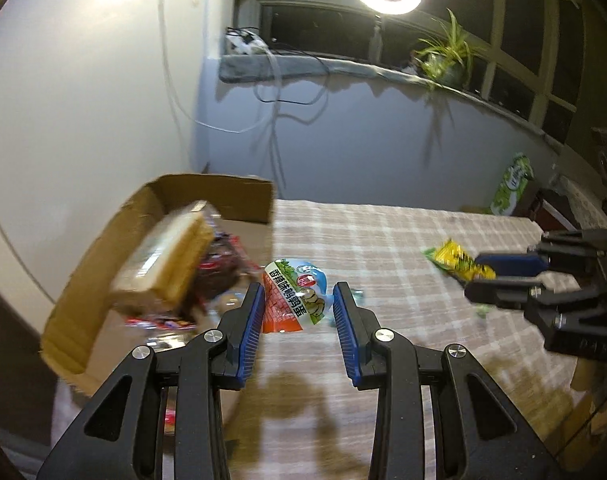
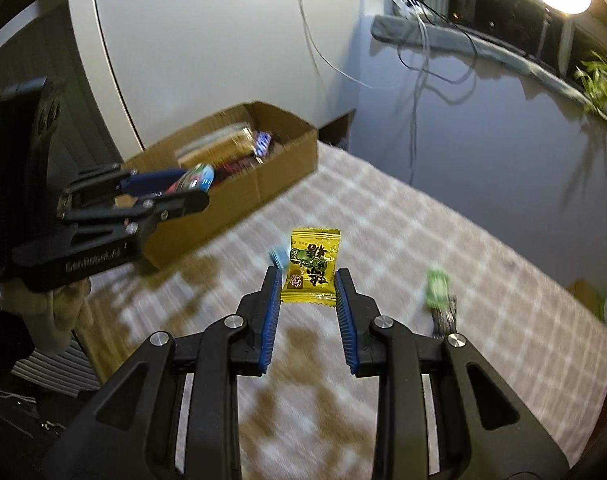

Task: Organize snacks
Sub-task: 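Carry both snacks into the cardboard box and open both tools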

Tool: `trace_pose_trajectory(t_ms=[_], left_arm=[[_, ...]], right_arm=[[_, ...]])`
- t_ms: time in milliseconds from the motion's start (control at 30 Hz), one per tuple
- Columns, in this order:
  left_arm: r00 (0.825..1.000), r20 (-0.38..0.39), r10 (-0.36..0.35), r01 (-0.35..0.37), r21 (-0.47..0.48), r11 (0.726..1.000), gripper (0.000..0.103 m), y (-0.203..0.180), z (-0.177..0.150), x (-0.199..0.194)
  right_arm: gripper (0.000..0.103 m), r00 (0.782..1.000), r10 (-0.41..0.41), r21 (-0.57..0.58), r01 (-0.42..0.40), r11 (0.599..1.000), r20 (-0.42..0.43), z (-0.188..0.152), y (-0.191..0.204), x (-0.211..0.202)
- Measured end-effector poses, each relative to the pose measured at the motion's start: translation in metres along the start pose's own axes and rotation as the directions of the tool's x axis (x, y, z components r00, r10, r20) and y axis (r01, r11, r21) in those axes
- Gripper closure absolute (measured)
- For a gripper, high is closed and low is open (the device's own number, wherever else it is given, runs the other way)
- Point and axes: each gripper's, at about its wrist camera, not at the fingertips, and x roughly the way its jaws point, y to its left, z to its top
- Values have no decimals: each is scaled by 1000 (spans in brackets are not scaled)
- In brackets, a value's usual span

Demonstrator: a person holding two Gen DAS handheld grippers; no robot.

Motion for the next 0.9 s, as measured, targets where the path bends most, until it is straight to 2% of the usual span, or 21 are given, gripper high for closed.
trace_pose_trajectory(t_ms=[367, 900], left_arm=[[997, 15, 81, -79, -78, 994, 69, 54, -6, -16], [989, -28, 142, -145, -151, 978, 69, 103, -15, -5]], right_arm=[[75, 999, 31, -69, -30, 997, 14, 66, 28, 44], [75, 996, 79, -72, -82, 994, -44, 121, 39, 124]])
